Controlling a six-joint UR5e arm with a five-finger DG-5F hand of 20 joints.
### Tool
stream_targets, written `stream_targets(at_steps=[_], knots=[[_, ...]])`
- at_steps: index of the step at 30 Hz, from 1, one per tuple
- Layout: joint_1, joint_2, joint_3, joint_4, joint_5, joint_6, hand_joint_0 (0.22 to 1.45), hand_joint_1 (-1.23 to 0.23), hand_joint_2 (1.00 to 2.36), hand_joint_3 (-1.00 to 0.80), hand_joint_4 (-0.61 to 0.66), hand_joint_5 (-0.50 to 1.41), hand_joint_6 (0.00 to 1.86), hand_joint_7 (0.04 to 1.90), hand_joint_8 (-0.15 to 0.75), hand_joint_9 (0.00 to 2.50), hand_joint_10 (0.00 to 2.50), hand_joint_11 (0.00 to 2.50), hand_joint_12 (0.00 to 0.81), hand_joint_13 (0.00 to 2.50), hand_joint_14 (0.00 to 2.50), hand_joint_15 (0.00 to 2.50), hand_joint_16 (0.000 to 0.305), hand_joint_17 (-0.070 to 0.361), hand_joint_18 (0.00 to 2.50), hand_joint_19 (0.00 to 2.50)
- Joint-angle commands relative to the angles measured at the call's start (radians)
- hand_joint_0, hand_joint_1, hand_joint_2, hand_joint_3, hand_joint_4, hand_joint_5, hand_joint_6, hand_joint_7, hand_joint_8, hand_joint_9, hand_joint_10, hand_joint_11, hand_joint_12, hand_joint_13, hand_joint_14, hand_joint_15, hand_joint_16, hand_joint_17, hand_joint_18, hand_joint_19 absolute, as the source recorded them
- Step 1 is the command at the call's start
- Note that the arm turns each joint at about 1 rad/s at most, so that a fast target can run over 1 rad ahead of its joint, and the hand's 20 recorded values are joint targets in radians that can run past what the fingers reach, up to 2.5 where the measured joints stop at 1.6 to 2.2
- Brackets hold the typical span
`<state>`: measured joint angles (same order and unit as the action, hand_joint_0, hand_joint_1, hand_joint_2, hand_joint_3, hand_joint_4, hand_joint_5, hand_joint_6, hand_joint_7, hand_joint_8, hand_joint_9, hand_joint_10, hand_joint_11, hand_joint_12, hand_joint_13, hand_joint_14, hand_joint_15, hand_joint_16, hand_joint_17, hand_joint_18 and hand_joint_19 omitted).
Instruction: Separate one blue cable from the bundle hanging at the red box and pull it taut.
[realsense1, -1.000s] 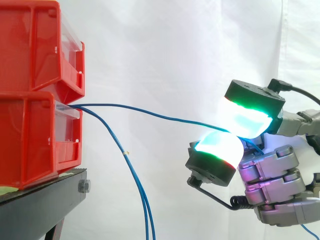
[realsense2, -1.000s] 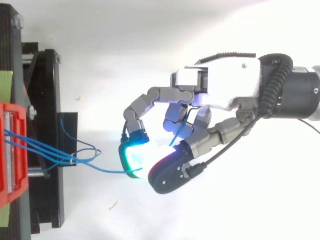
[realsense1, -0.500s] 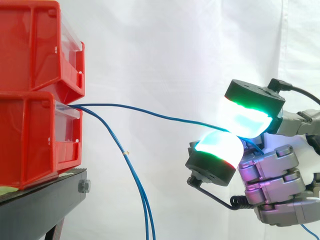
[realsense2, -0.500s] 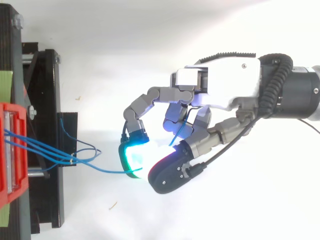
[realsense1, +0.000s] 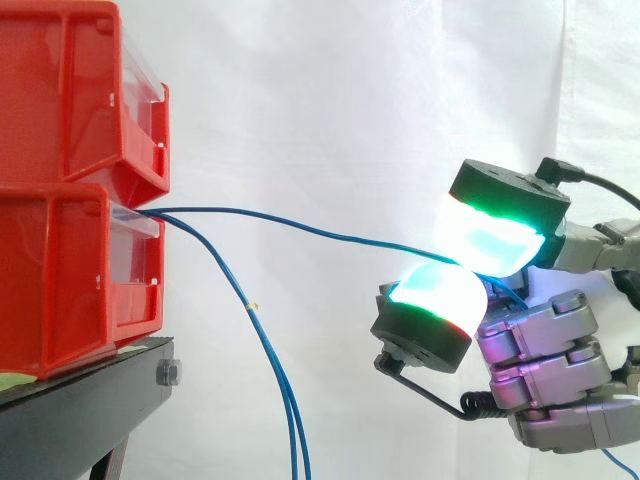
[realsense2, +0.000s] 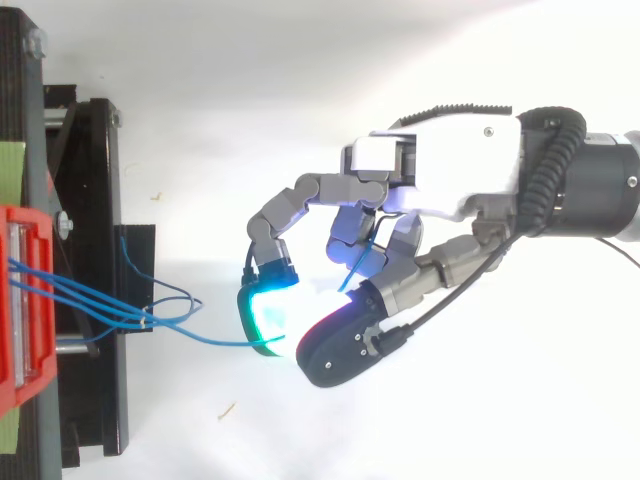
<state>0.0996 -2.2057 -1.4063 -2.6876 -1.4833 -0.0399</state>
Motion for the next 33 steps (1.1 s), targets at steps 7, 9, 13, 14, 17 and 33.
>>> stream_targets(at_steps=[7, 9, 13, 14, 17, 33], knots=[[0.000, 0.000, 0.001, 0.000, 0.000, 0.000, 0.64, -0.74, 1.02, -0.07, -0.09, -0.16, 0.88, 1.17, 0.324, 1.24, 1.91, 1.75, 0.365, 1.22, 1.99, 1.68, 0.050, 0.112, 1.46, 1.25], [0.000, 0.000, 0.000, 0.000, 0.000, 0.000, 0.64, -0.74, 1.02, -0.07, -0.09, -0.16, 0.88, 1.17, 0.325, 1.24, 1.92, 1.74, 0.358, 1.22, 1.99, 1.69, 0.050, 0.112, 1.47, 1.26], [0.000, 0.000, 0.000, 0.000, 0.000, 0.000, 0.64, -0.74, 1.02, -0.06, -0.10, -0.16, 0.88, 1.18, 0.324, 1.25, 1.91, 1.76, 0.360, 1.22, 1.98, 1.70, 0.050, 0.113, 1.47, 1.26], [0.000, 0.000, 0.000, 0.000, 0.000, 0.000, 0.64, -0.74, 1.02, -0.06, -0.10, -0.16, 0.88, 1.18, 0.327, 1.25, 1.91, 1.76, 0.361, 1.22, 1.98, 1.70, 0.050, 0.113, 1.47, 1.26], [0.000, 0.000, 0.001, 0.000, 0.000, 0.000, 0.64, -0.74, 1.02, -0.06, -0.09, -0.16, 0.88, 1.17, 0.327, 1.25, 1.91, 1.76, 0.362, 1.23, 1.98, 1.71, 0.050, 0.113, 1.47, 1.26], [0.000, 0.000, 0.001, 0.000, 0.000, 0.000, 0.64, -0.75, 1.01, 0.01, -0.18, -0.14, 0.88, 1.18, 0.336, 1.32, 1.96, 1.71, 0.378, 1.28, 1.98, 1.67, 0.056, 0.125, 1.52, 1.22]])
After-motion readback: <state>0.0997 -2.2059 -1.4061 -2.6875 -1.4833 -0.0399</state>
